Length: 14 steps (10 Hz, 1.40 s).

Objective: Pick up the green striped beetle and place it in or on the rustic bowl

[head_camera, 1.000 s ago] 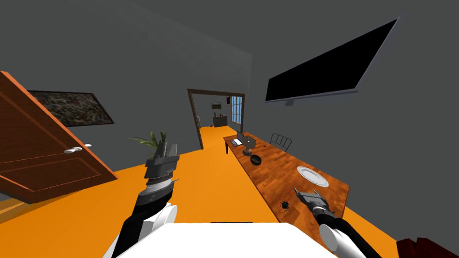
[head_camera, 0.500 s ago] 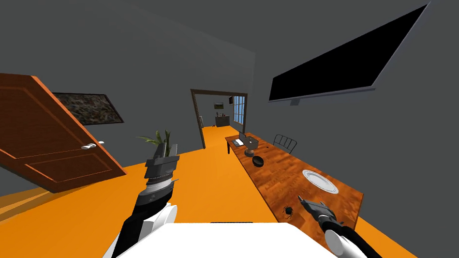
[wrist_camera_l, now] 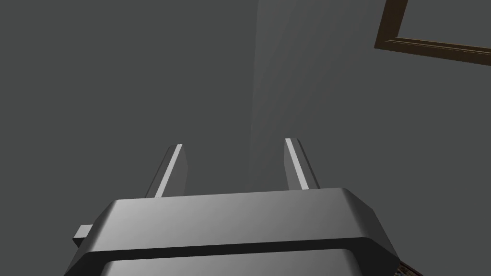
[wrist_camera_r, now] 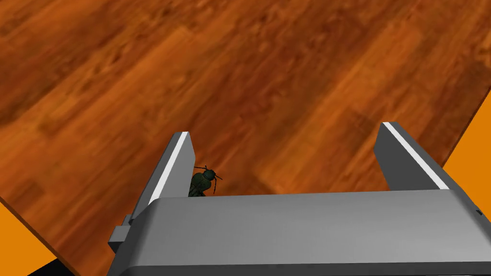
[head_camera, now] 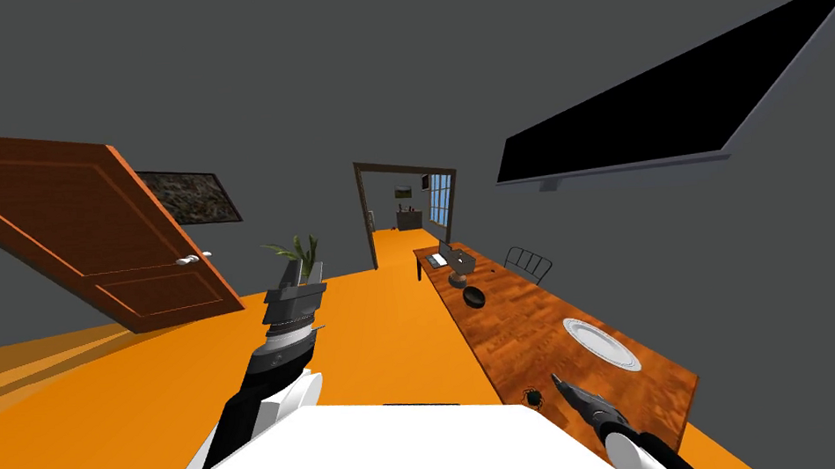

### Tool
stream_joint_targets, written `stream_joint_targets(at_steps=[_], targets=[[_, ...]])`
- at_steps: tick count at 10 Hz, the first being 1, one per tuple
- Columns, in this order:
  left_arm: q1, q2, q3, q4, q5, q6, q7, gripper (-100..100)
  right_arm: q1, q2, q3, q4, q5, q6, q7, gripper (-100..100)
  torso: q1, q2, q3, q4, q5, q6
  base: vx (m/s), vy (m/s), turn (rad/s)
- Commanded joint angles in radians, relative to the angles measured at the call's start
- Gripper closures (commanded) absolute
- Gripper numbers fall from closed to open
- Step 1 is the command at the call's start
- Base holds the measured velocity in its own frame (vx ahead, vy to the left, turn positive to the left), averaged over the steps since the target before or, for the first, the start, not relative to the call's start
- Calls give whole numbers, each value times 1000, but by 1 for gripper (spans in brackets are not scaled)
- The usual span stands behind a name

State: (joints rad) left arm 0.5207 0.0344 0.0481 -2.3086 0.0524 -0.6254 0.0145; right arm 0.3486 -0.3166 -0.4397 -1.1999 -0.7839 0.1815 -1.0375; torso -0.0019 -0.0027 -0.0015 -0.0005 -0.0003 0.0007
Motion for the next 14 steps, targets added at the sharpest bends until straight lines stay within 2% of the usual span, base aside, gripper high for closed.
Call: stream_joint_targets(at_steps=[1, 3, 4, 6, 8, 11, 13, 14], targets=[[0, 0, 0, 0, 0, 0, 0, 0, -8, 10, -12, 33, -2, 19, -16, -100, 0, 0, 0, 0, 0, 0, 31, -30, 64], [0, 0, 0, 0, 0, 0, 0, 0, -28, 11, -42, 109, -44, 78, -70, -100, 0, 0, 0, 0, 0, 0, 46, -33, 175], [0, 0, 0, 0, 0, 0, 0, 0, -28, 11, -42, 125, -44, 87, -70, -100, -1, -1, -1, 0, 0, 0, 42, -44, 36], [0, 0, 0, 0, 0, 0, 0, 0, -48, 15, -68, 194, -79, 150, -115, -100, 0, 0, 0, 0, 0, 0, 36, -36, 96], [0, 0, 0, 0, 0, 0, 0, 0, -48, 15, -68, 209, -79, 152, -115, -100, 0, -1, 0, 0, 0, 0, 31, -29, 28], [0, 0, 0, 0, 0, 0, 0, 0, -73, 25, -99, 310, -119, 240, -165, -100, 0, -1, 0, 0, 0, 0, 44, -42, 110], [0, 0, 0, 0, 0, 0, 0, 0, -73, 25, -99, 315, -119, 240, -165, -100, 0, -1, -1, 0, 0, 0, 24, -28, 11], [0, 0, 0, 0, 0, 0, 0, 0, -80, 29, -107, 344, -129, 265, -177, -100, 1, 1, 0, 0, 0, 1, 11, -13, 52]])
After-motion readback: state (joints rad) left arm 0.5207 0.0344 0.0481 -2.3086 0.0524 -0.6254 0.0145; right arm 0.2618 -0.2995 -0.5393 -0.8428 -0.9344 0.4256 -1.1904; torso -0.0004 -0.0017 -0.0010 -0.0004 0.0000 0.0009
